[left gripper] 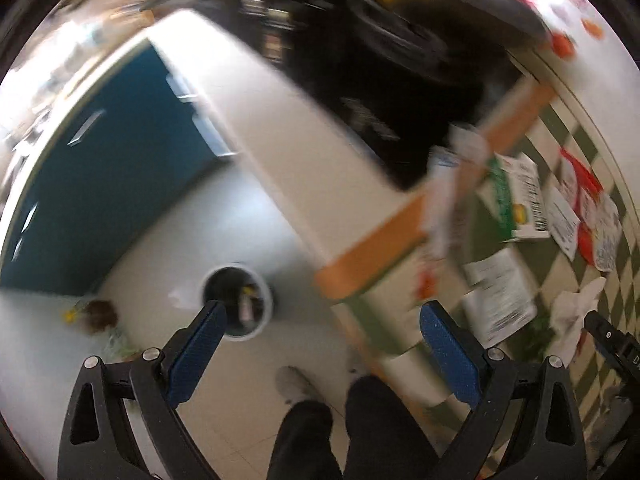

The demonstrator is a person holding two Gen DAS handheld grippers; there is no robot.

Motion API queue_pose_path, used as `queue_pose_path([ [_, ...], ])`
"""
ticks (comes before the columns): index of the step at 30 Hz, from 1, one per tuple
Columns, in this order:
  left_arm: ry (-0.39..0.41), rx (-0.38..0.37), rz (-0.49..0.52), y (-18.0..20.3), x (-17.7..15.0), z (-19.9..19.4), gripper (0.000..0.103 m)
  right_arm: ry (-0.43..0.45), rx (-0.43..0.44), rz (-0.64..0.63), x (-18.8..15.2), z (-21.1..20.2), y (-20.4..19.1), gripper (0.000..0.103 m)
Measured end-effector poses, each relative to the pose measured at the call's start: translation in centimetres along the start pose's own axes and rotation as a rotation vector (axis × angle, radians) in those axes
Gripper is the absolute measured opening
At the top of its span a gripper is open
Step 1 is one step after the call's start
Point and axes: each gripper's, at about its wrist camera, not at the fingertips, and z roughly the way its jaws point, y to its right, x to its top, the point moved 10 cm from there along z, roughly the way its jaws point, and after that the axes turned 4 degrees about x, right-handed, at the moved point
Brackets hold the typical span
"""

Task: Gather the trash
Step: 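Grasp the clear plastic wrapper with the left tool while the right tool grasps the white tissue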

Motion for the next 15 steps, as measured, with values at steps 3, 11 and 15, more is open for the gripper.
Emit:
queue_pose_path([
  [3,-0.047,0.001,0.088,4.1,2.1,3.2,0.097,-0.036,0.07,0.099,0.9,1.1,2.8,0.101],
  [11,-0.124,-0.01,0.104,7.4,3.0,7.9,0.051,-0.064,0.099,0.035,1.5,3.8,2.8,0.054],
  [15,-0.131,0.015,0.122,7.1,2.8,7.1,0.0,-0.024,0.079,0.004,2.4,4.3,3.3,0.012],
])
